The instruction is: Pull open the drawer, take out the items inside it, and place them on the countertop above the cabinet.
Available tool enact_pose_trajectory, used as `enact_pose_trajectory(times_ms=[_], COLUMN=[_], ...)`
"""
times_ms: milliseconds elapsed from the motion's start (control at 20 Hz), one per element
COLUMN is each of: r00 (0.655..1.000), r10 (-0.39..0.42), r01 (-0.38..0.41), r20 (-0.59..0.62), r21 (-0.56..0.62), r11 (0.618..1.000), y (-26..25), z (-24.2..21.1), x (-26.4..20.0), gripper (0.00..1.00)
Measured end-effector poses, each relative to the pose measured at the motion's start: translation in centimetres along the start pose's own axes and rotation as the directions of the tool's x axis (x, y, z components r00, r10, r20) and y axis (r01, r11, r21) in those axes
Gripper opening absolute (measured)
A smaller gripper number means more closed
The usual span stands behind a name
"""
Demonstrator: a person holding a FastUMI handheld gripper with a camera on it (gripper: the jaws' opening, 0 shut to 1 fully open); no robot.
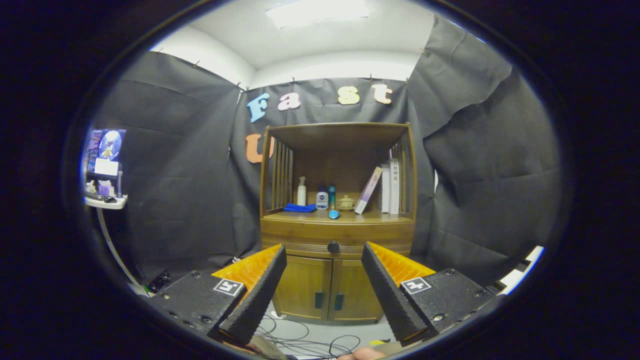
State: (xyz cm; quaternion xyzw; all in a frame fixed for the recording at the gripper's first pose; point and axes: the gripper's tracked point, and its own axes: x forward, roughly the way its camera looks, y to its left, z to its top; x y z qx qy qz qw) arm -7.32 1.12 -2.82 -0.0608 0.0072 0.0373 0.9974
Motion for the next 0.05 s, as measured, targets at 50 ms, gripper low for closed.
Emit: enact_pose_trajectory(times_ms=[50], r00=[1.0], r10=[0.002], r01=[-0.002], r20=[0.0], r21=[-0.001], r11=[1.0], y=[0.08], z=[-0.09], x=[-0.13], gripper=[1.0])
